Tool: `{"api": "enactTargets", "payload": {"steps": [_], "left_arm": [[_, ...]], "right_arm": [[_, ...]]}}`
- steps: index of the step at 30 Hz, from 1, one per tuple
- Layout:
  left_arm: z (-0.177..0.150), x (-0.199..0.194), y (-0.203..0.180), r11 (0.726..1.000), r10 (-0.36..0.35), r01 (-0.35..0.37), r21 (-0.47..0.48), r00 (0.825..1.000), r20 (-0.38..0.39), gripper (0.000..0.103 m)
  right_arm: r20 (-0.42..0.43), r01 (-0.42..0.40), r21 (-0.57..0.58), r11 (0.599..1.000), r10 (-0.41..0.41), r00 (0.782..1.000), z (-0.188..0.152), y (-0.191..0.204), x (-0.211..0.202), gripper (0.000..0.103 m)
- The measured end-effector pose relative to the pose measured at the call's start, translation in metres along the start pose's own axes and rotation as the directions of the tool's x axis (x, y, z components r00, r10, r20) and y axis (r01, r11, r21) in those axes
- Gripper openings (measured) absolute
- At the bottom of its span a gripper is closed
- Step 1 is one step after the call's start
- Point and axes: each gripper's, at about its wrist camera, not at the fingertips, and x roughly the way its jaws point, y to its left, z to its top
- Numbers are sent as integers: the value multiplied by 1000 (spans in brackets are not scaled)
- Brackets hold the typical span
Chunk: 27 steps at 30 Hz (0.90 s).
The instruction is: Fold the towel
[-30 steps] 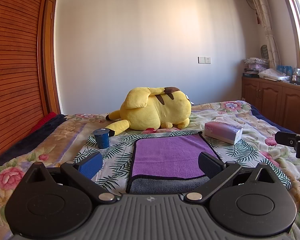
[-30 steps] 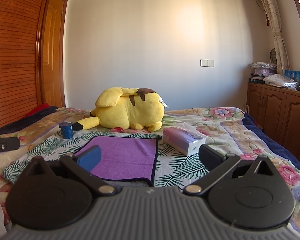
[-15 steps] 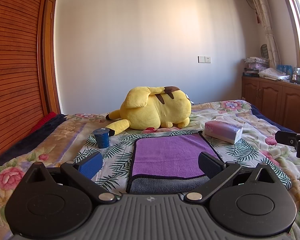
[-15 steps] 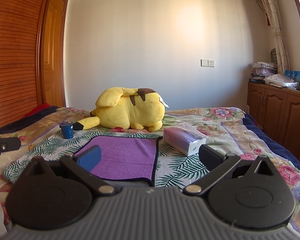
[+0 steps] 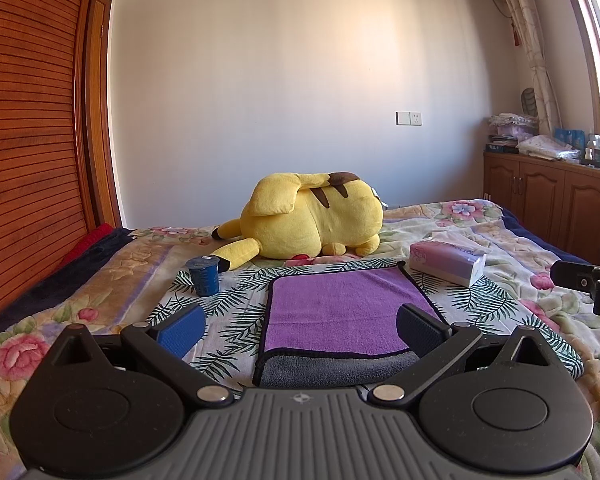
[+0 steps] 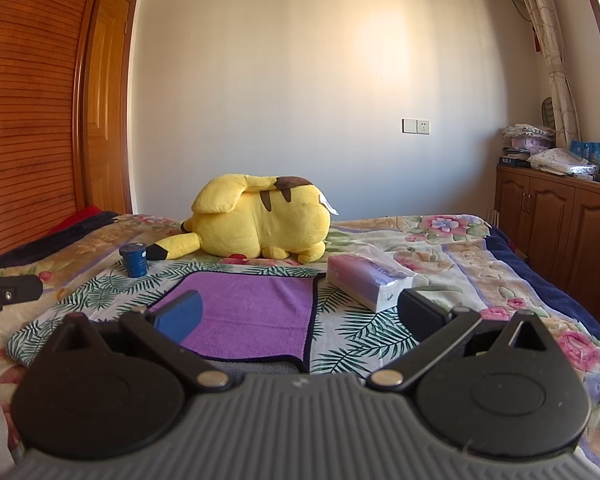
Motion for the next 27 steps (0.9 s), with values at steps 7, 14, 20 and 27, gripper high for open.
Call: {"api": "enactTargets", "payload": {"steps": [7,14,20,27], "left_arm": [[1,0,1,1000,0,0,0,1000,-1,87],[1,0,1,1000,1,-1,1,1000,-1,87],[1,0,1,1000,1,-1,2,1000,-1,87],[0,1,6,1000,-4,4,5,1000,-16,87]], "right_arm": [[0,0,0,1000,0,1000,0,0,0,103],[0,0,0,1000,0,1000,1,0,-1,103],[0,0,-1,1000,0,1000,1,1,-1,103],[-2,0,0,1000,0,1000,1,2,0,103]]}}
